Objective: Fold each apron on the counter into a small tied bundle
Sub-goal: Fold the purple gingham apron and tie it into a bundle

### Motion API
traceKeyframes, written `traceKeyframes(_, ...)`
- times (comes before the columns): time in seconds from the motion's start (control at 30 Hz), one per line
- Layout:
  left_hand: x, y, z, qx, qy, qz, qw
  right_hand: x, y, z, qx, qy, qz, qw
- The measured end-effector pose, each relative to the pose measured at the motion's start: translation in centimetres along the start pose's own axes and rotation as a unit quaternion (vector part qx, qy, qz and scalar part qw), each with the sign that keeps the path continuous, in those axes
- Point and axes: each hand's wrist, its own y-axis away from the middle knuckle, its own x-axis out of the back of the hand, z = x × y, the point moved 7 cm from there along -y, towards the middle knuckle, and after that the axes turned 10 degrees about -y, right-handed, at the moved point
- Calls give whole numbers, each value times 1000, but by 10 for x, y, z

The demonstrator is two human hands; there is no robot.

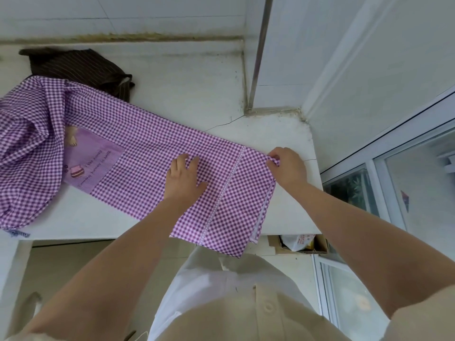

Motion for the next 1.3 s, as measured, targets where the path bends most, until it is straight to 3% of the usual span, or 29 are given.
traceKeyframes(0.1, 7, -11, -2, -24, 0, 17, 1000, 4, 2, -8, 26, -46, 18, 998)
traceKeyframes(0.27, 18, -34, -11, -46, -1, 44, 998, -8, 4, -19, 78, 29, -11, 997)
traceKeyframes(0.67, 30, -95, -9, -194, -52, 71, 977, -2, 13, -12, -82, -66, 70, 992)
traceKeyframes(0.8, 34, -106, -8, -214, -48, 106, 970, 7, 35, 1, -175, -104, 158, 966)
traceKeyframes(0.97, 34, -110, -5, -236, -45, 108, 965, -1, 56, 13, -277, -159, 187, 929)
traceKeyframes(1.1, 31, -113, -2, -250, -37, 94, 963, -12, 54, 12, -303, -208, 157, 917)
traceKeyframes(1.2, 32, -115, 3, -267, -21, 94, 959, -12, 49, 7, -295, -187, 138, 927)
traceKeyframes(1.3, 30, -115, 12, -305, 13, 76, 949, -7, 51, 1, -271, -181, 170, 930)
